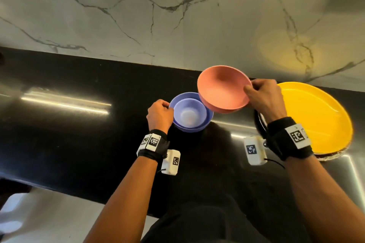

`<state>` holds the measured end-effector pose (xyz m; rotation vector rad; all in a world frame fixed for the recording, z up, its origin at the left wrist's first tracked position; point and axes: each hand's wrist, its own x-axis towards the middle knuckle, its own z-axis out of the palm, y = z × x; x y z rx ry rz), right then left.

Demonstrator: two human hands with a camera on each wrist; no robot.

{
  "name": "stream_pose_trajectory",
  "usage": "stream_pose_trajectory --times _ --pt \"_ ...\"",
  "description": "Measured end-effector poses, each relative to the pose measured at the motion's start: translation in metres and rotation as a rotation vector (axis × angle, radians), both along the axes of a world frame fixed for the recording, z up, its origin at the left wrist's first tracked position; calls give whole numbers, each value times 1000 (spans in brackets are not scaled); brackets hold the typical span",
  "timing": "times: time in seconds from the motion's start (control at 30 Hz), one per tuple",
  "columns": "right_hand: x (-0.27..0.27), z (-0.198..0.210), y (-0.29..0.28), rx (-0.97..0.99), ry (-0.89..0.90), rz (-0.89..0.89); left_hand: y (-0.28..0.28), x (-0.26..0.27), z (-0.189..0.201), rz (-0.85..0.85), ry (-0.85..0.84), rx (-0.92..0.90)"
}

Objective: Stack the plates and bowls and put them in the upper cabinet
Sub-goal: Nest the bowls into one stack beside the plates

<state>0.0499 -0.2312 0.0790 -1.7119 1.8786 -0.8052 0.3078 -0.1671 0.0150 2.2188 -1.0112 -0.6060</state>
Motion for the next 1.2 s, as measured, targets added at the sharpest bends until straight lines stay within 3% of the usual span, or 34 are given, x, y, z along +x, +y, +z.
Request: stream_pose_trajectory --times 0.2,0.27,0.37,0.47,0.57,0.77,0.93,1.2 --pt "19 -20 5 97 -109 47 9 -7 -15 -180 -54 -25" --pt "19 -25 7 131 -100 56 13 -8 -18 -316 -251 -72" --pt "19 -29 8 143 -96 46 15 -15 -16 -653 -494 -47" --pt "18 -29 7 134 -111 34 15 -25 -15 -901 -367 245" --pt "18 -28 7 139 -125 33 16 -32 -16 -1010 -322 363" --pt "14 -32 5 156 -122 14 22 -36 -5 -981 -305 215" --pt "14 -33 6 154 -138 10 26 -25 0 -878 53 168" --pt "10 -28 4 69 -215 -68 33 15 24 -667 261 -42"
